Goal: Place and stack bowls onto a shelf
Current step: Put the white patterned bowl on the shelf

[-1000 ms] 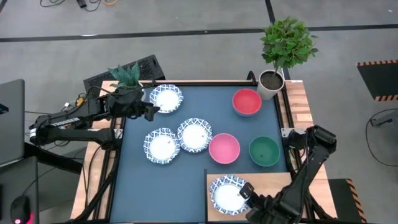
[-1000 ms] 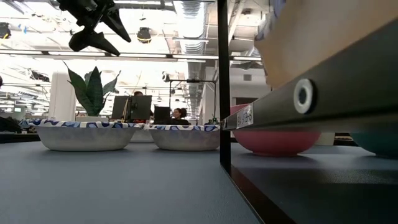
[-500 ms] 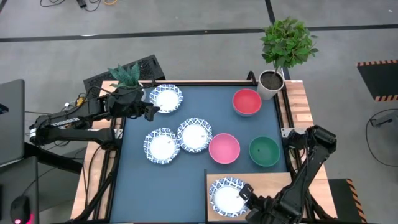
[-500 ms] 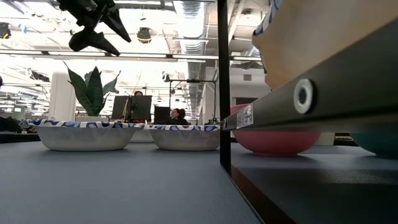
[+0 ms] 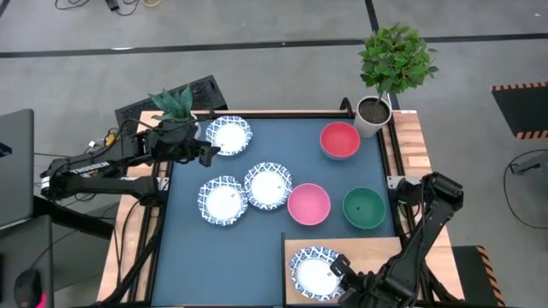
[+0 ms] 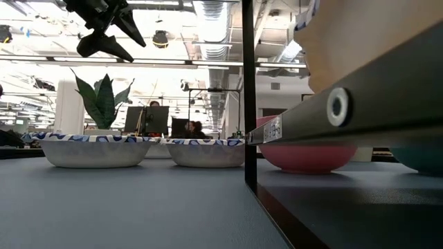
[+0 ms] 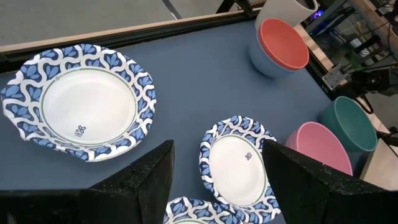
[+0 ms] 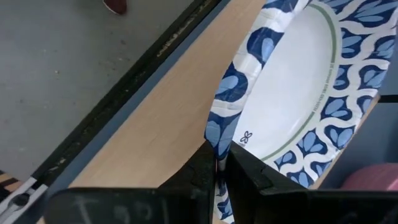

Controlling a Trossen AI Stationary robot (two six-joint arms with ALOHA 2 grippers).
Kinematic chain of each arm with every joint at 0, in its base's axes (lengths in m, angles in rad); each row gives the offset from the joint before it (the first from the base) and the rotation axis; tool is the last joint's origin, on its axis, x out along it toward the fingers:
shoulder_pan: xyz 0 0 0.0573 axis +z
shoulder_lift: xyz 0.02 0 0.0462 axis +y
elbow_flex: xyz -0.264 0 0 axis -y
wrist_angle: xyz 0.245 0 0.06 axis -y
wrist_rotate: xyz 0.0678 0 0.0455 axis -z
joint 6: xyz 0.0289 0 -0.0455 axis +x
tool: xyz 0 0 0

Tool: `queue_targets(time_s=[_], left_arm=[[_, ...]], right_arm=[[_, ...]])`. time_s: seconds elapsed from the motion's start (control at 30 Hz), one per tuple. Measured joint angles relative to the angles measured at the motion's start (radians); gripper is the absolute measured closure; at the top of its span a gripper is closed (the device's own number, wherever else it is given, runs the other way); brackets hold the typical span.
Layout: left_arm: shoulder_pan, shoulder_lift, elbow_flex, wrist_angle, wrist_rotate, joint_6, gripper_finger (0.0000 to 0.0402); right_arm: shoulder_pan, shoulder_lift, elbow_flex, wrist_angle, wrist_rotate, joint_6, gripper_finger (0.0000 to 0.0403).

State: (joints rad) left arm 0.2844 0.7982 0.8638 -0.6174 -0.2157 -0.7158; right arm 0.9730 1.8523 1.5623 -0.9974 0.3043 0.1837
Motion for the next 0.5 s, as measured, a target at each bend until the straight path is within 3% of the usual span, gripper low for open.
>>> queue_targets(time_s=[0.2, 0.5], left_arm=[[0.000, 0.000, 0.000, 0.001, 0.028, 0.001, 0.0174], [0.000, 0.000, 0.000, 0.001, 0.047, -0.002, 0.0174]], right_arm=[[0.000, 0.000, 0.000, 0.000, -0.012, 0.003, 0.0329], [-0.006, -0.012, 0.000, -0.003, -0.011, 0.081, 0.0235]])
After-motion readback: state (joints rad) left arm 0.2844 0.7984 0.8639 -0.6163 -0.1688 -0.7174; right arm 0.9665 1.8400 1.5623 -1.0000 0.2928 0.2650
